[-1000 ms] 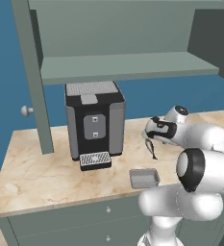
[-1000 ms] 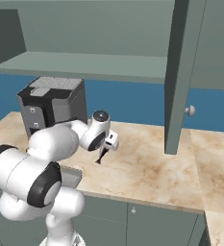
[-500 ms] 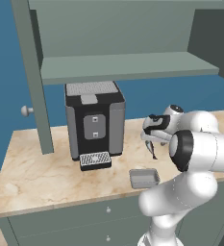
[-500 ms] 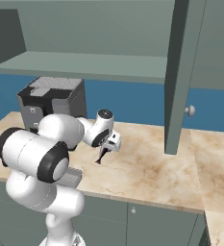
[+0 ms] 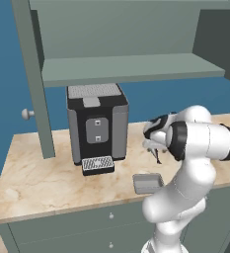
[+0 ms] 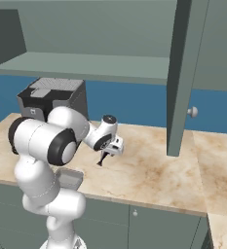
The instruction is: Retrieve the tupperware from the cabinet, then place the raw meat into the tupperware to avoid contamination.
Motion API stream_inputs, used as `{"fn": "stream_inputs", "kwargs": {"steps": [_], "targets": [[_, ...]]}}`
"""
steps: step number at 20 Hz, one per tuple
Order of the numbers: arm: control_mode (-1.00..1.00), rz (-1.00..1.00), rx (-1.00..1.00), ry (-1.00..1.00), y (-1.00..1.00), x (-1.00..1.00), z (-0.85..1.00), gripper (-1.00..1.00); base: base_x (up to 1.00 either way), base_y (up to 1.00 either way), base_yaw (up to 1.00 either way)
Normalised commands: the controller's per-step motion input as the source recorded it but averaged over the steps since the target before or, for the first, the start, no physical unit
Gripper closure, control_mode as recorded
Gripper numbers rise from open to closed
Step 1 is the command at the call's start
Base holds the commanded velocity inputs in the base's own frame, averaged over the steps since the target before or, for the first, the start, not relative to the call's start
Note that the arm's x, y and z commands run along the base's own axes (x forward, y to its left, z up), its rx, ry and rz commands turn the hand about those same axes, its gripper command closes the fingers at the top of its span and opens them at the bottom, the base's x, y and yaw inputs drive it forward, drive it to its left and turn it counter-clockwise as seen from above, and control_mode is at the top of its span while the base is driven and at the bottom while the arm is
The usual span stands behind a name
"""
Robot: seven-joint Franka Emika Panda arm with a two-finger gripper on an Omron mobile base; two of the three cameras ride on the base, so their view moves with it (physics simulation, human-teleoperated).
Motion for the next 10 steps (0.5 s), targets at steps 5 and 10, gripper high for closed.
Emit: {"fn": "stream_inputs", "kwargs": {"steps": [5, 10], "targets": [[-1.00, 0.04, 0.00, 0.00, 0.00, 0.22, -0.20, -1.00, 0.00, 0.00, 0.00], [-1.00, 0.03, 0.00, 0.00, 0.05, 0.18, -0.24, 1.00, 0.00, 0.00, 0.00]]}}
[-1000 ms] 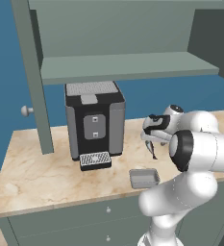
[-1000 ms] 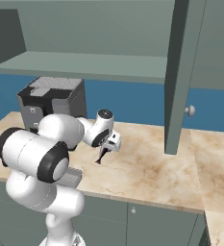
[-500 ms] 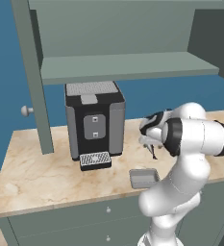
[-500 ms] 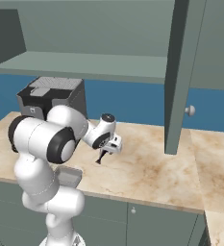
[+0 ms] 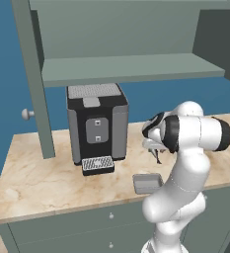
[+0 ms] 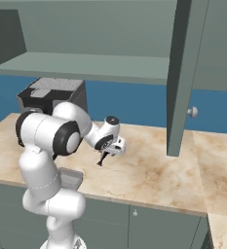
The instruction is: Retrieve the tupperware from the cabinet, then place the raw meat into the tupperware to avoid contamination.
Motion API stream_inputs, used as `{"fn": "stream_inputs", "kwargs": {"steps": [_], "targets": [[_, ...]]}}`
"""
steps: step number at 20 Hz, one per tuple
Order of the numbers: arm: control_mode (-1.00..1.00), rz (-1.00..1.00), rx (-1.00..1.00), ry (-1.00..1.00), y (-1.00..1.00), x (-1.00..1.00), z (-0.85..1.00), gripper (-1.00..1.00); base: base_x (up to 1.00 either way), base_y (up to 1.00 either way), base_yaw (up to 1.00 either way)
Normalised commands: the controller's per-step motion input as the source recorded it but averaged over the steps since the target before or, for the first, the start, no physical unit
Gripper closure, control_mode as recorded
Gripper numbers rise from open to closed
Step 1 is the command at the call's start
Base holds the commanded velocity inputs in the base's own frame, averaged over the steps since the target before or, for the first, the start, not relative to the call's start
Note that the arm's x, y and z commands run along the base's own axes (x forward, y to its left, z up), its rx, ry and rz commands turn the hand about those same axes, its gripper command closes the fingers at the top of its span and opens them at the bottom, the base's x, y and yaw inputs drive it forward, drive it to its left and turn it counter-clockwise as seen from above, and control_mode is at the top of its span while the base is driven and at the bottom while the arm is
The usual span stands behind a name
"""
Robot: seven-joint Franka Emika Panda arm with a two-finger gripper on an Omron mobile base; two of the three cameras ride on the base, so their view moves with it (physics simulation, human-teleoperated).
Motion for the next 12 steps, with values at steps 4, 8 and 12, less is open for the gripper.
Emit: {"fn": "stream_inputs", "kwargs": {"steps": [4, 8, 12], "targets": [[-1.00, 0.01, 0.00, 0.00, 0.06, 0.10, -0.22, 1.00, 0.00, 0.00, 0.00], [-1.00, 0.00, 0.00, 0.00, 0.00, 0.02, -0.02, 1.00, 0.00, 0.00, 0.00], [-1.00, 0.00, 0.00, 0.00, 0.08, -0.07, 0.09, 1.00, 0.00, 0.00, 0.00]]}}
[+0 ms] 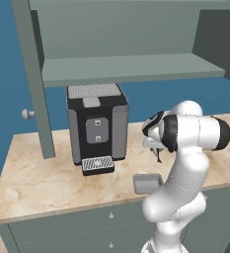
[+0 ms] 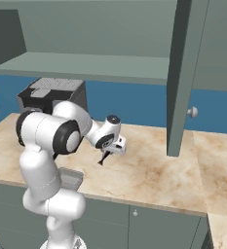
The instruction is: Retrieve the tupperware from the cabinet, then place the raw meat into the tupperware to avoid contamination.
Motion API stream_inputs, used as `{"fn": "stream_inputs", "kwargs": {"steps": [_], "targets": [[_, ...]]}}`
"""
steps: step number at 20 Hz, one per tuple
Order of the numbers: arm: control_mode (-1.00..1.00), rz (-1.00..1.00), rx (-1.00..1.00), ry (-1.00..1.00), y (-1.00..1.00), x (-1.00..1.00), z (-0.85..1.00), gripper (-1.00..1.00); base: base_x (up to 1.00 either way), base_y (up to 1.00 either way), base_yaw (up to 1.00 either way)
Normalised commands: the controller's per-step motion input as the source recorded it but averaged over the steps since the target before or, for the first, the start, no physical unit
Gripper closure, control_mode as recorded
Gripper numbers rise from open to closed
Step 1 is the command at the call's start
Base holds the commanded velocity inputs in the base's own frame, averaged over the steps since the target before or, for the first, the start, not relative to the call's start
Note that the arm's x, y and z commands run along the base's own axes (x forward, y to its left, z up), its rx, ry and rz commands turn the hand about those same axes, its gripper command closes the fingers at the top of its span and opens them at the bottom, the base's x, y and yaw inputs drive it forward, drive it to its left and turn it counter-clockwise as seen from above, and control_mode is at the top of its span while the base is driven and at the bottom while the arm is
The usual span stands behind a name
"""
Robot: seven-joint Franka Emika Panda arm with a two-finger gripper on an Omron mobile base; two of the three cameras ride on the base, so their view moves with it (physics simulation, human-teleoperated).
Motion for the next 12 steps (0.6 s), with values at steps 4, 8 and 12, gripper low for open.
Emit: {"fn": "stream_inputs", "kwargs": {"steps": [4, 8, 12], "targets": [[-1.00, 0.04, 0.00, -0.02, 0.05, -0.08, 0.40, 1.00, 0.00, 0.00, 0.00], [-1.00, 0.07, 0.00, -0.04, 0.00, -0.17, 0.53, 1.00, 0.00, 0.00, 0.00], [-1.00, 0.09, 0.00, 0.00, 0.00, -0.35, 0.44, 1.00, 0.00, 0.00, 0.00]]}}
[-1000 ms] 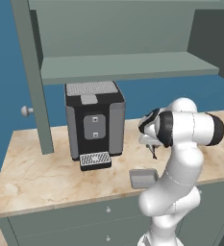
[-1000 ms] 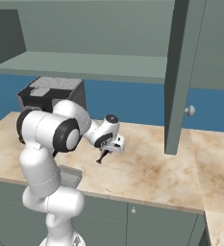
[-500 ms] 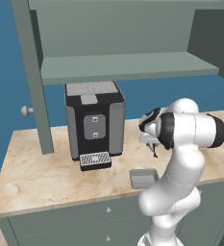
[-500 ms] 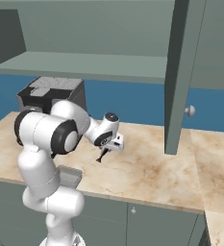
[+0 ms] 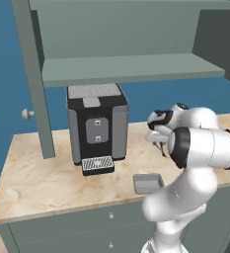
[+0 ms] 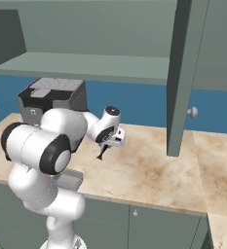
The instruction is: Retrieve the tupperware from the cabinet, then place the raw meat into the tupperware to avoid contamination.
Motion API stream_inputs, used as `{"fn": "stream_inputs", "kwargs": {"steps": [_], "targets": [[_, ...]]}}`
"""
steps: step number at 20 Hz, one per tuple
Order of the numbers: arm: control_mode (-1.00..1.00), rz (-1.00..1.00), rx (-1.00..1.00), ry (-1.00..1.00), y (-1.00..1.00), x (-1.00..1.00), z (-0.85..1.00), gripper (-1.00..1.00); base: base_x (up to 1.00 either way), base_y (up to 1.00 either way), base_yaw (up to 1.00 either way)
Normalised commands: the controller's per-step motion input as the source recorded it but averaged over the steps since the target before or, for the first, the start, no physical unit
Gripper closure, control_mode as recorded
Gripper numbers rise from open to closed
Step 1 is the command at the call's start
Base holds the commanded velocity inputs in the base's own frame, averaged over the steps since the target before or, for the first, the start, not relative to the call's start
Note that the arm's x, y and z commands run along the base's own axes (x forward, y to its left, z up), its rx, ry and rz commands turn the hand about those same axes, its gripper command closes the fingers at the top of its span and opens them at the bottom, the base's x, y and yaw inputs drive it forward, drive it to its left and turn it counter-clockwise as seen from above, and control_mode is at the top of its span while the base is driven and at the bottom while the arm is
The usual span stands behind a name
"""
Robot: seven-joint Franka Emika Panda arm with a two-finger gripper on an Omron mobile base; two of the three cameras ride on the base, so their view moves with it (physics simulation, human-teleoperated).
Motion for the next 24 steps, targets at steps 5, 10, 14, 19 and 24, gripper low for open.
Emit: {"fn": "stream_inputs", "kwargs": {"steps": [5, 10, 14, 19, 24], "targets": [[-1.00, 0.15, 0.00, 0.00, 0.00, -0.44, 0.25, 1.00, 0.00, 0.00, 0.00], [-1.00, 0.19, -0.01, 0.00, 0.00, -0.50, 0.14, 1.00, 0.00, 0.00, 0.00], [-1.00, 0.22, -0.01, 0.00, 0.06, -0.47, 0.10, 1.00, 0.00, 0.00, 0.00], [-1.00, 0.25, 0.00, 0.00, 0.10, -0.40, 0.12, 1.00, 0.00, 0.00, 0.00], [-1.00, 0.27, 0.00, 0.00, 0.16, -0.26, 0.20, 1.00, 0.00, 0.00, 0.00]]}}
